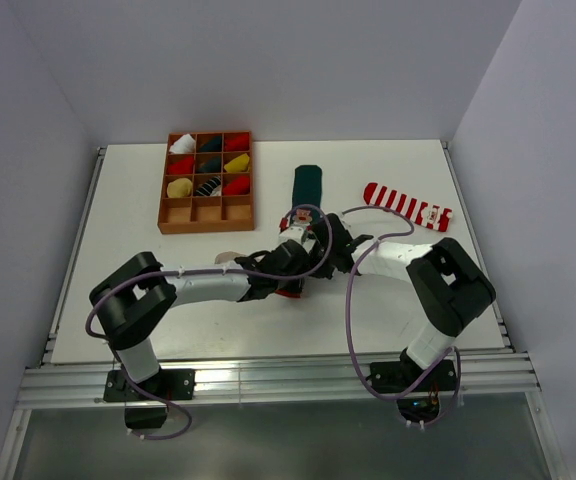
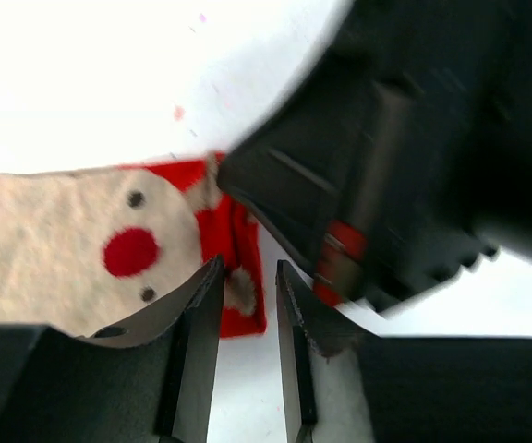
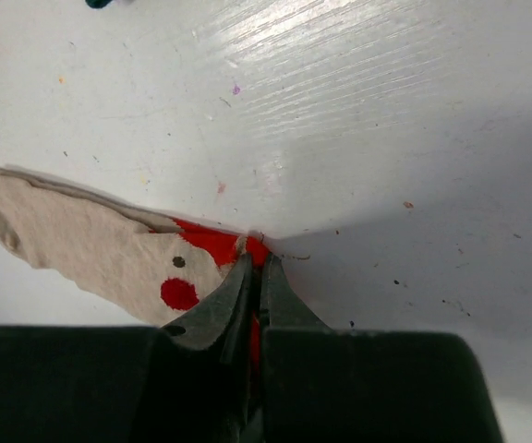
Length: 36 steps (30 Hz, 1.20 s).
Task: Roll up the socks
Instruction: Roll the sock at the center of the board.
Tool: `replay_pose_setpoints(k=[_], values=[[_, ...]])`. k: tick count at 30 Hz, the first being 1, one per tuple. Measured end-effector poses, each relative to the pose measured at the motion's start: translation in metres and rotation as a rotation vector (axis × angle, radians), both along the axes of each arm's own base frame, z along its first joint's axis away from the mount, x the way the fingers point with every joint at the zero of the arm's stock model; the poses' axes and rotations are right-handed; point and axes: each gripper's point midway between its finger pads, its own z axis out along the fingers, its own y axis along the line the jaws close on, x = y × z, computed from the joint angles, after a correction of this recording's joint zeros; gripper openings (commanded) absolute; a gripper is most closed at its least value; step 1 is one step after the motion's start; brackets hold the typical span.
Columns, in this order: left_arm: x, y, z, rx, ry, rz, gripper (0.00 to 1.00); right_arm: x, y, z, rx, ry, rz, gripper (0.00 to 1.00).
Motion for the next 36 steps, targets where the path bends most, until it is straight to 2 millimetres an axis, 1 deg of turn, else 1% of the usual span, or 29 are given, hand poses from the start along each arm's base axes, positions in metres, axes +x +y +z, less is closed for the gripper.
replay_pose_setpoints(k=[5,6,9,10,11,14,16,20,31,33,36], values=[[-0.015,-0.003,-0.001,0.077,-0.073,-0.028,0.35,-0.001,0.003,0.001,0.002,0.001,0.008,0.00],[-0.016,-0.003,-0.001,0.089,-0.089,-0.026,0.39,-0.001,0.003,0.000,0.002,0.003,0.008,0.00],[-0.018,-0.001,0.000,0.109,-0.129,-0.018,0.40,-0.001,0.004,0.000,0.005,0.006,0.011,0.00],[-0.019,0.002,0.000,0.114,-0.141,-0.019,0.40,-0.002,0.004,0.001,0.006,0.008,0.012,0.00],[-0.021,0.005,0.000,0.118,-0.149,-0.020,0.43,-0.002,0.004,0.001,0.006,0.009,0.013,0.00],[-0.025,0.018,0.002,0.131,-0.175,-0.018,0.44,-0.002,0.005,0.002,0.005,0.011,0.014,0.00],[-0.024,0.022,0.006,0.129,-0.197,-0.019,0.44,-0.001,0.005,0.001,0.004,0.012,0.014,0.00],[-0.019,0.020,0.014,0.112,-0.252,-0.038,0.46,0.000,0.008,0.001,0.009,0.020,0.020,0.00],[-0.019,0.010,0.021,0.144,-0.369,-0.154,0.50,-0.001,0.009,0.000,0.012,0.024,0.023,0.00],[-0.020,0.010,0.018,0.168,-0.383,-0.172,0.50,0.000,0.010,0.000,0.014,0.026,0.025,0.00],[-0.023,0.012,0.007,0.225,-0.389,-0.205,0.51,-0.001,0.011,0.000,0.019,0.030,0.029,0.00]])
